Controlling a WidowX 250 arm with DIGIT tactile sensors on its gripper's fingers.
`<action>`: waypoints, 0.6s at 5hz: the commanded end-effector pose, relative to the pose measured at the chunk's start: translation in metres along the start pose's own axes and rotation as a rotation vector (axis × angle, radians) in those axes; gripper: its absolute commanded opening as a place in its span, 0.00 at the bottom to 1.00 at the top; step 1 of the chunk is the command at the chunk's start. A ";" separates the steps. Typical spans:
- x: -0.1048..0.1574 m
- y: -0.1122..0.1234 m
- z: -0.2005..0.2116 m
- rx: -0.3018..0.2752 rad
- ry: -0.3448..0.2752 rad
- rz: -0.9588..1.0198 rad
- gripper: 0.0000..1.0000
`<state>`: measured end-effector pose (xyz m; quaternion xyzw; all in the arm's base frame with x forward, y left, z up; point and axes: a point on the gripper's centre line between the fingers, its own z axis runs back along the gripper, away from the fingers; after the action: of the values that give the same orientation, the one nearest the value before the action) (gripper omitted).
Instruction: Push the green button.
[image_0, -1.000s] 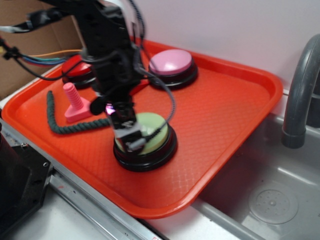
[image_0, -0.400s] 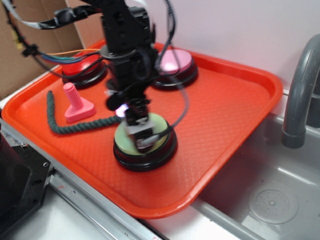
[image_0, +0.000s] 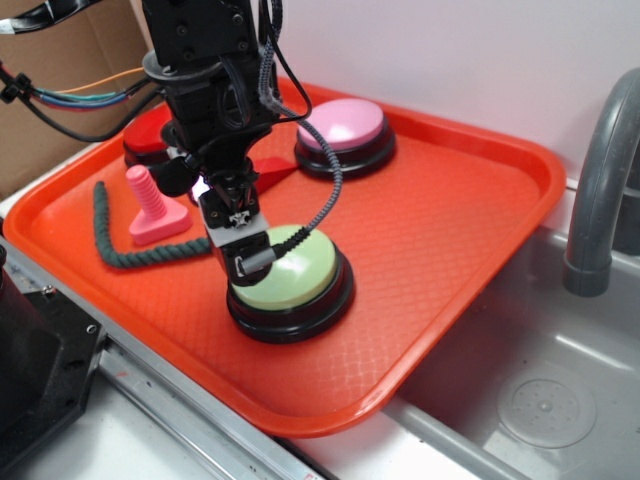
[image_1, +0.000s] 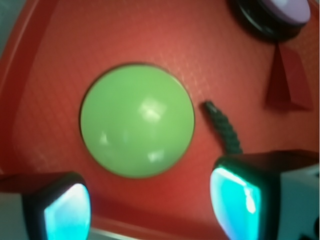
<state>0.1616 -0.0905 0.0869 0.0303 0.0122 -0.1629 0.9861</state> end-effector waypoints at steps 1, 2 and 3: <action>0.009 -0.010 0.029 -0.056 -0.014 0.013 1.00; 0.006 -0.009 0.034 -0.038 -0.016 0.025 1.00; 0.004 -0.009 0.038 0.012 -0.032 0.025 1.00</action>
<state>0.1575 -0.0866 0.1065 0.0417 0.0218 -0.1509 0.9874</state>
